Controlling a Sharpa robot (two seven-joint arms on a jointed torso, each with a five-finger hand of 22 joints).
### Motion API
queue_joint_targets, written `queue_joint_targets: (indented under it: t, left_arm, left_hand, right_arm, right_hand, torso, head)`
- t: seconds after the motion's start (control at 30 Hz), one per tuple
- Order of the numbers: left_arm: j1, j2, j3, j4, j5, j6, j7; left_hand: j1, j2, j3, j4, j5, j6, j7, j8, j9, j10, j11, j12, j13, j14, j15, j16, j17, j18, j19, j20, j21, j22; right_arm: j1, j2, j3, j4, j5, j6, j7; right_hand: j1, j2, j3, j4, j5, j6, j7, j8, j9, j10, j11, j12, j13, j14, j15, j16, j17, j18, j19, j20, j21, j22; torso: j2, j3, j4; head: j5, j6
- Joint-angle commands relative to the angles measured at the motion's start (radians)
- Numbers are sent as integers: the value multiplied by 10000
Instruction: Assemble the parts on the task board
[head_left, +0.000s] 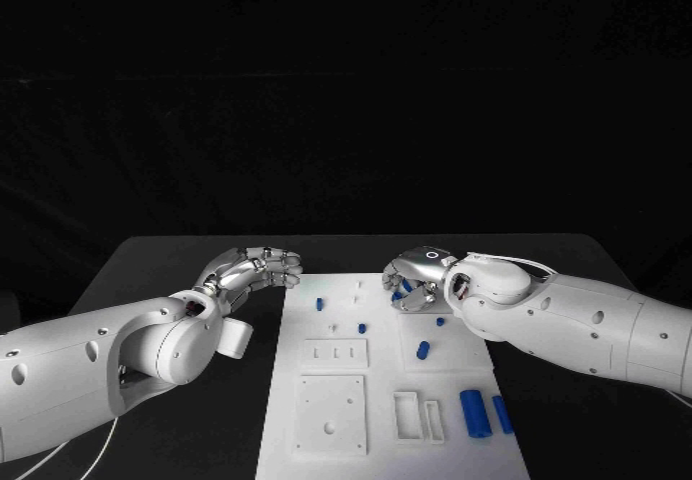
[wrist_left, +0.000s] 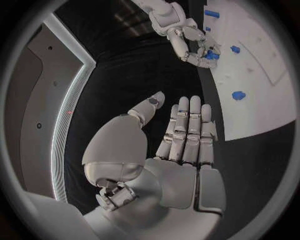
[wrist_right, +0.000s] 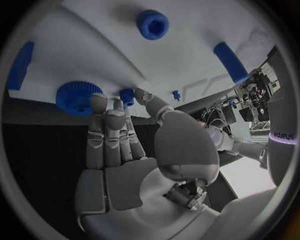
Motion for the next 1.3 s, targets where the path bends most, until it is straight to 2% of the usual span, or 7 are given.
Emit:
queue_joint_targets:
  t: [0.03,0.67,0.9,1.0,1.1,1.17,1.3]
  left_arm:
    - [13,6,8,-11,38,87,50]
    - [12,7,6,-85,50,85,56]
    - [12,8,5,-104,51,80,50]
    - [12,12,5,-106,52,83,49]
    - [11,14,4,-117,60,87,48]
    - [11,13,3,-123,68,87,49]
    - [11,13,3,-126,68,90,48]
  left_hand:
    - [-61,-65,23,-8,-53,-17,48,-36,2,-44,49,-65,-11,-17,40,-34,-9,-42,29,-11,-25,-8]
    - [-56,-74,26,-10,-57,-24,53,-51,4,-61,62,-99,-19,-16,42,-39,-8,-40,28,-7,-26,-8]
    - [-56,-77,26,-9,-59,-27,56,-57,5,-70,68,-114,-22,-15,43,-41,-8,-39,27,-6,-26,-8]
    - [-56,-76,27,-8,-60,-28,56,-59,5,-71,70,-118,-23,-15,43,-42,-8,-39,28,-5,-26,-8]
    - [-58,-74,27,-6,-60,-29,57,-61,6,-73,72,-123,-23,-14,43,-42,-8,-39,28,-4,-25,-8]
    - [-59,-74,27,-5,-61,-29,58,-62,6,-73,72,-124,-24,-14,43,-43,-8,-38,28,-4,-25,-8]
    - [-60,-73,28,-4,-61,-29,59,-64,7,-74,73,-128,-24,-13,44,-43,-7,-38,29,-4,-25,-8]
  right_arm:
    - [-84,-104,-64,-12,-219,333,-223]
    - [-85,-359,-64,255,-216,169,-297]
    - [-85,-387,-64,316,-190,184,-243]
    - [-85,-394,-64,387,-201,80,-264]
    - [-85,-407,-64,425,-318,-21,-310]
    - [-85,-413,-64,428,-343,-88,-329]
    - [-85,-427,-64,480,-357,-201,-346]
  right_hand:
    - [110,-12,90,-8,54,103,-21,-49,15,99,-22,0,25,-92,-4,46,-34,376,-9,9,72,199]
    - [-75,-337,256,7,78,40,16,-150,-9,-95,42,-83,-36,-132,57,147,-226,376,-27,29,107,185]
    - [1,-283,401,3,-15,125,-11,-118,11,10,12,2,-8,-140,30,200,-282,376,-15,8,111,174]
    - [116,-162,635,14,-363,328,-90,-18,64,296,-77,139,69,-141,-52,241,-327,376,-4,4,117,170]
    - [269,-47,1391,120,-1446,777,-280,199,196,874,-286,414,276,-140,-250,287,-410,375,26,31,116,153]
    - [228,-71,1991,241,-1896,933,-349,247,259,1037,-363,473,395,-114,-338,338,-458,376,91,51,150,161]
    - [195,-39,2778,413,-2175,1178,-443,346,375,1271,-470,567,574,-109,-438,444,-484,376,166,39,227,195]
  torso:
    - [29,4,-4]
    - [88,12,-13]
    - [106,13,-5]
    - [111,13,1]
    - [120,14,9]
    - [118,13,11]
    - [127,9,5]
  head:
    - [10,16]
    - [12,86]
    - [1,122]
    - [10,110]
    - [1,110]
    - [5,111]
    - [4,120]
